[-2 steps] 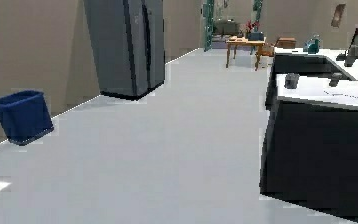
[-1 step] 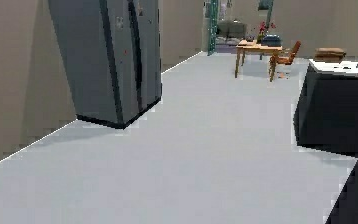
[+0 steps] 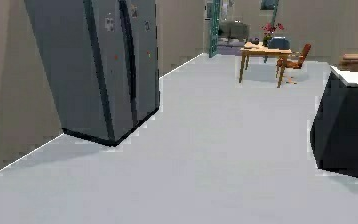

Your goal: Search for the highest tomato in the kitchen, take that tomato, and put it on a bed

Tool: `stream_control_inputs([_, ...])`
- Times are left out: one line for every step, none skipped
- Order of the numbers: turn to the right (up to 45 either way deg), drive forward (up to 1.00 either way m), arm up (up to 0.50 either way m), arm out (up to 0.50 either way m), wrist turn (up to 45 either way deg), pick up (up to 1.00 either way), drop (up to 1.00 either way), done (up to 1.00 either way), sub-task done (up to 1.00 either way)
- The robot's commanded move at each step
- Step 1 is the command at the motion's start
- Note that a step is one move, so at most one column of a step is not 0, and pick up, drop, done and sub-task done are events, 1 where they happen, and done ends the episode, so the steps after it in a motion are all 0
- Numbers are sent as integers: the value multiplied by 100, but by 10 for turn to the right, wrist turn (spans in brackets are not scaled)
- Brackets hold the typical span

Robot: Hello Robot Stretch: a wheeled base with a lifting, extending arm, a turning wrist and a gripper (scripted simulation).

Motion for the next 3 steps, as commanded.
stream_control_inputs([60,0,0,0,0,0,0,0,0])
stream_control_inputs([0,100,0,0,0,0,0,0,0])
stream_control_inputs([0,100,0,0,0,0,0,0,0])
